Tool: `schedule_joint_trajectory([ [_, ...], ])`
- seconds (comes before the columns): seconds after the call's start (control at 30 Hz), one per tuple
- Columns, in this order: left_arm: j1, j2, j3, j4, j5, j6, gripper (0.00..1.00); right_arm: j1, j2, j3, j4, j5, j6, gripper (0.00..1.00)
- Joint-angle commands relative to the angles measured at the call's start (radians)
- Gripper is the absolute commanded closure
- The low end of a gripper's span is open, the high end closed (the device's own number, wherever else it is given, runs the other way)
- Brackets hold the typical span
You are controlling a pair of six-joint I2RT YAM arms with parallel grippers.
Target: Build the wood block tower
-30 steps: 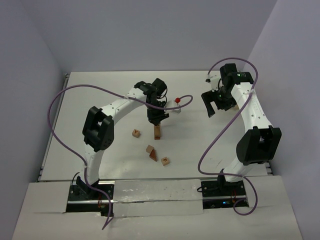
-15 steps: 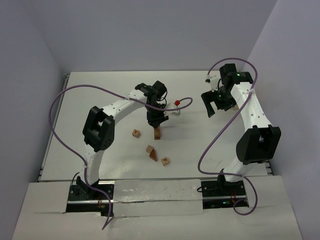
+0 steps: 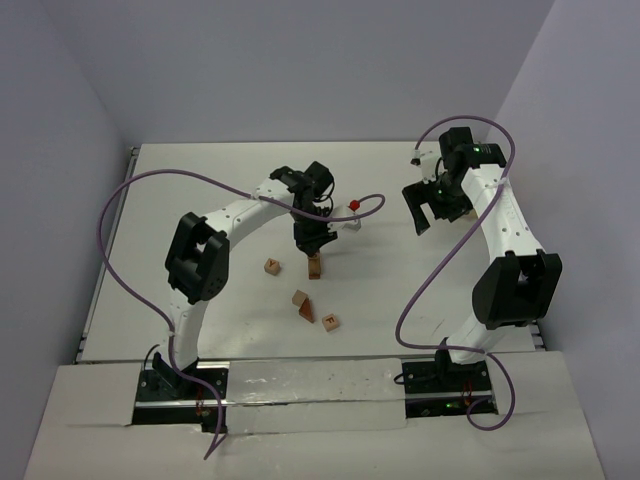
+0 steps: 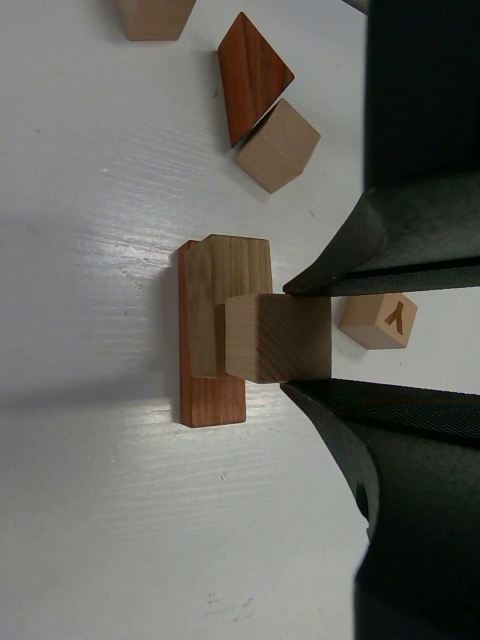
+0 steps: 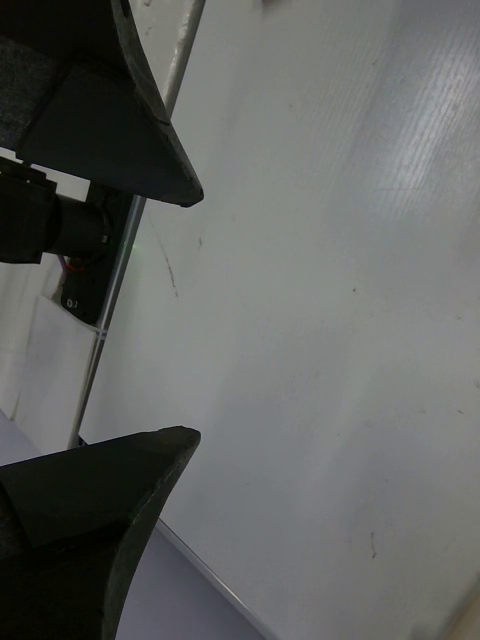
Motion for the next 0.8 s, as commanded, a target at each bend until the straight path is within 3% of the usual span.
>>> schedule_joint_trajectory([
  [0.0, -0.008, -0.010, 0.018, 0.036, 0.023, -0.022, 0.86, -0.008, -0.012, 0.029, -0.012, -0.003, 0.001, 0.00],
  [0.43, -0.008, -0.004, 0.017, 0.034, 0.032, -0.026, 0.76, -0.008, -0.009, 0.029, -0.012, -0.005, -0.004, 0.00],
  [0.77, -0.008, -0.004, 0.011, 0.027, 0.028, -0.022, 0.76, -0.008, -0.005, 0.033, -0.013, -0.003, -0.005, 0.00],
])
